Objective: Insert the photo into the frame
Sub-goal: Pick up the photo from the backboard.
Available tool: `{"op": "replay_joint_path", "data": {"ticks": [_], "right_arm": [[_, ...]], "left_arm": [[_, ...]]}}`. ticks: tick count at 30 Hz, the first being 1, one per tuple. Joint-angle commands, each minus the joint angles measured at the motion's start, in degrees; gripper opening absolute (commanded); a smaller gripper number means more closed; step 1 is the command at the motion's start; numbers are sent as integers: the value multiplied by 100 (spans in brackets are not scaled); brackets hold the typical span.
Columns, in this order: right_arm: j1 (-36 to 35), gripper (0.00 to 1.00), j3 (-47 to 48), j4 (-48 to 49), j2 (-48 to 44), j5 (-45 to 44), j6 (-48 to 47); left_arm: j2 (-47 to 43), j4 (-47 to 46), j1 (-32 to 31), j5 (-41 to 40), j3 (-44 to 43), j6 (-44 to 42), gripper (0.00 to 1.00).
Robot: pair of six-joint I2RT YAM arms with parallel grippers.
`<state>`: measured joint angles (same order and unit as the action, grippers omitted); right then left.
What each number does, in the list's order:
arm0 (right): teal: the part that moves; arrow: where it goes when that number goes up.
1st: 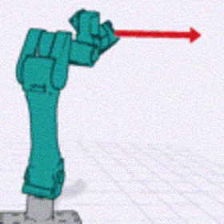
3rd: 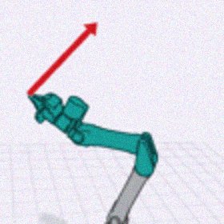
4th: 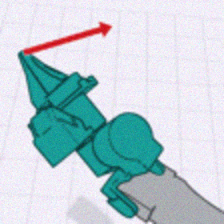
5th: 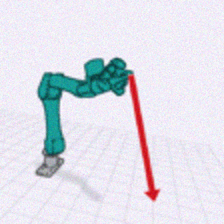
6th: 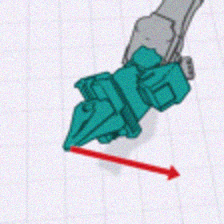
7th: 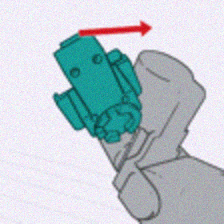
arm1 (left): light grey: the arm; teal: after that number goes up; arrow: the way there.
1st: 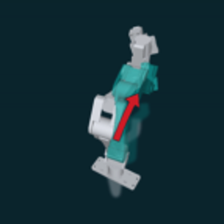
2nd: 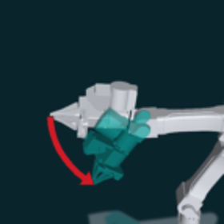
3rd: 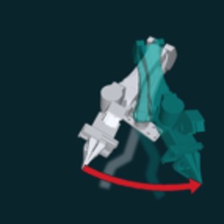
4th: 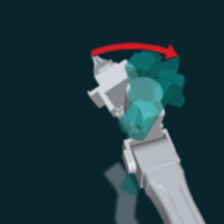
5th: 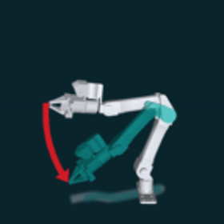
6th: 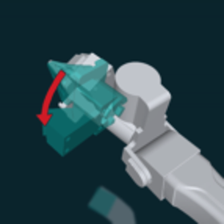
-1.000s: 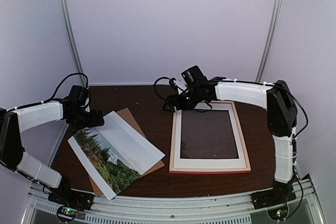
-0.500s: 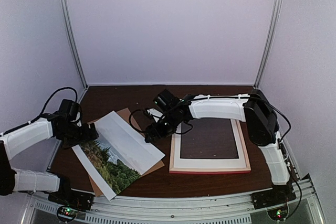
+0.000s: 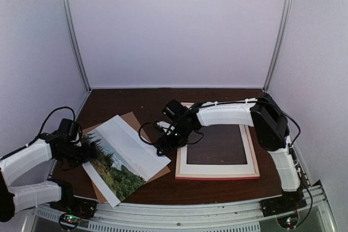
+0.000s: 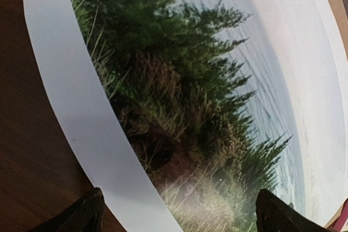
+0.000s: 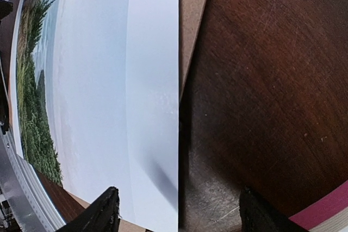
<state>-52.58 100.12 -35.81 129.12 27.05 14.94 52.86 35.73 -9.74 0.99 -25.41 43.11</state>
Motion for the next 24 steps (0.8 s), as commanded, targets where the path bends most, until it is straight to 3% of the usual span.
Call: {"op": "replay_joint_path", "data": {"ticks": [1, 6, 13, 24], "right_arm": [[2, 75, -194, -78, -110, 117, 24], [2, 74, -283, -35, -123, 176, 67], [-3, 69, -396, 55, -115, 353, 220], [12, 45, -561, 262, -159, 750, 536]], "left_arm": [[-207, 60, 8, 64, 235, 338, 97], [-365, 242, 7, -195, 352, 375, 97], [-172, -11, -6, 57, 539, 470, 97], [83, -558, -165, 452, 679, 648, 93]]}}
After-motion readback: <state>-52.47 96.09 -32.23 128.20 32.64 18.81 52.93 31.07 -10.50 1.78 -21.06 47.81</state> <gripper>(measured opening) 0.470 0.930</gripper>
